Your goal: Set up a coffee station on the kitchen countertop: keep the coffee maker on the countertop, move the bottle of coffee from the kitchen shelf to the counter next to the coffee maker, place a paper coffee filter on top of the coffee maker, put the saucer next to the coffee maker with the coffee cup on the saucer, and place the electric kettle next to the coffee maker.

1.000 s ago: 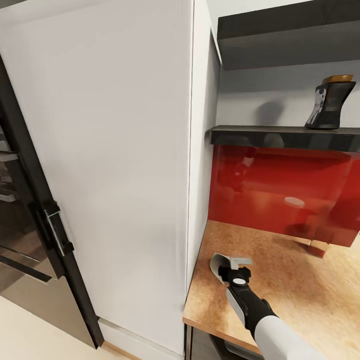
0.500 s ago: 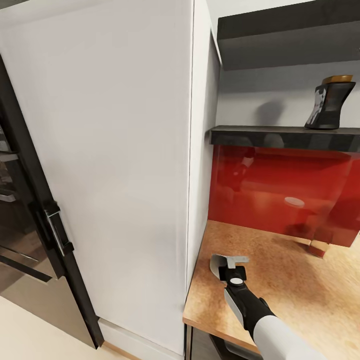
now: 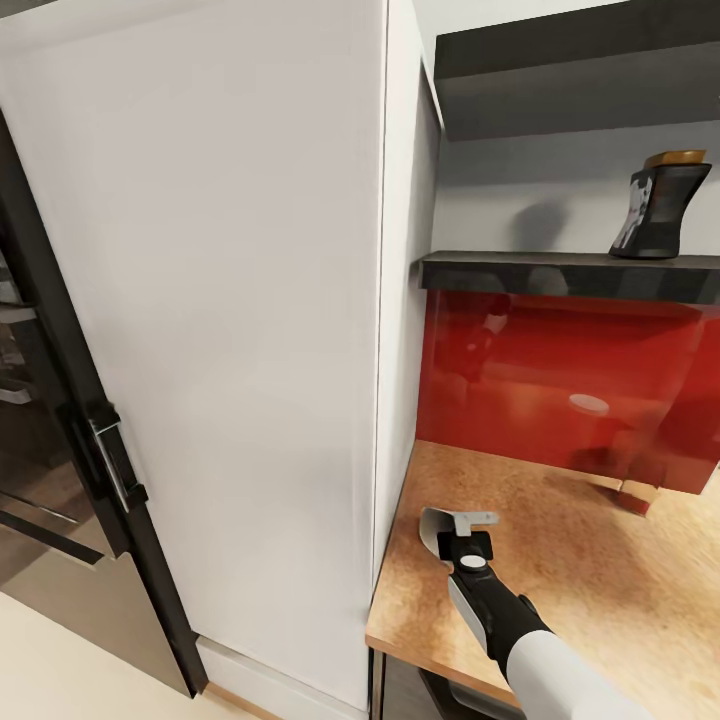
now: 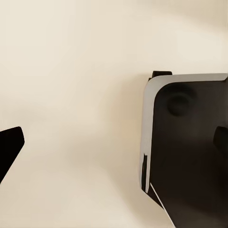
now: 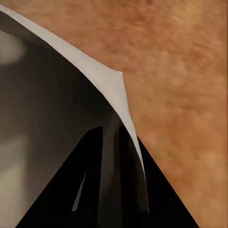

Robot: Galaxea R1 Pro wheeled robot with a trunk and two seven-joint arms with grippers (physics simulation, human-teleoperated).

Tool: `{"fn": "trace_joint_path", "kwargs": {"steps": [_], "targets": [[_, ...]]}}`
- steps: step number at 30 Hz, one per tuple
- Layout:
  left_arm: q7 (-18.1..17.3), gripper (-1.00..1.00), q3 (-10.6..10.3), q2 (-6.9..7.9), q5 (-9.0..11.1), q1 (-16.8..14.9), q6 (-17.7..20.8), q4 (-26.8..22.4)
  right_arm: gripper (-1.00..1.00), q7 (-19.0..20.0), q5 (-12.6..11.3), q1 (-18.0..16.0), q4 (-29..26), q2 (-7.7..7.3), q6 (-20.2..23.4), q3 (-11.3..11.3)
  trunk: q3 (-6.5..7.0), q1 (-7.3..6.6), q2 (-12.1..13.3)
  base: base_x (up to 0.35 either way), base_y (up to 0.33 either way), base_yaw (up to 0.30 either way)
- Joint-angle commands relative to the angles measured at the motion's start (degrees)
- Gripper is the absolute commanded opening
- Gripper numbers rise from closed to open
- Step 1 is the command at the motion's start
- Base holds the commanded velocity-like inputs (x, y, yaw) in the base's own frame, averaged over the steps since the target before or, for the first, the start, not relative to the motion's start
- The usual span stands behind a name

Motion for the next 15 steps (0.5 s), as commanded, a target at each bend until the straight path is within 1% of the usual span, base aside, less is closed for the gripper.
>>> {"fn": "trace_joint_path", "kwargs": {"steps": [1, 12, 15], "targets": [[0.09, 1.00, 0.10, 0.00, 0.01, -0.02, -0.20, 0.06, -1.00, -0.31, -0.46, 0.02, -0.02, -0.04, 0.47, 0.37, -0.03, 0.02, -0.03, 0.000, 0.000, 0.000], [0.12, 1.00, 0.10, 0.00, -0.01, -0.05, -0.20, 0.03, -1.00, -0.31, -0.51, 0.02, -0.16, 0.02, 0.50, 0.26, -0.03, 0.02, -0.03, 0.000, 0.000, 0.000], [0.12, 1.00, 0.10, 0.00, 0.01, -0.03, -0.20, -0.01, -1.00, -0.31, -0.51, 0.02, -1.77, 0.04, 0.57, 0.14, -0.03, 0.02, -0.03, 0.000, 0.000, 0.000]]}}
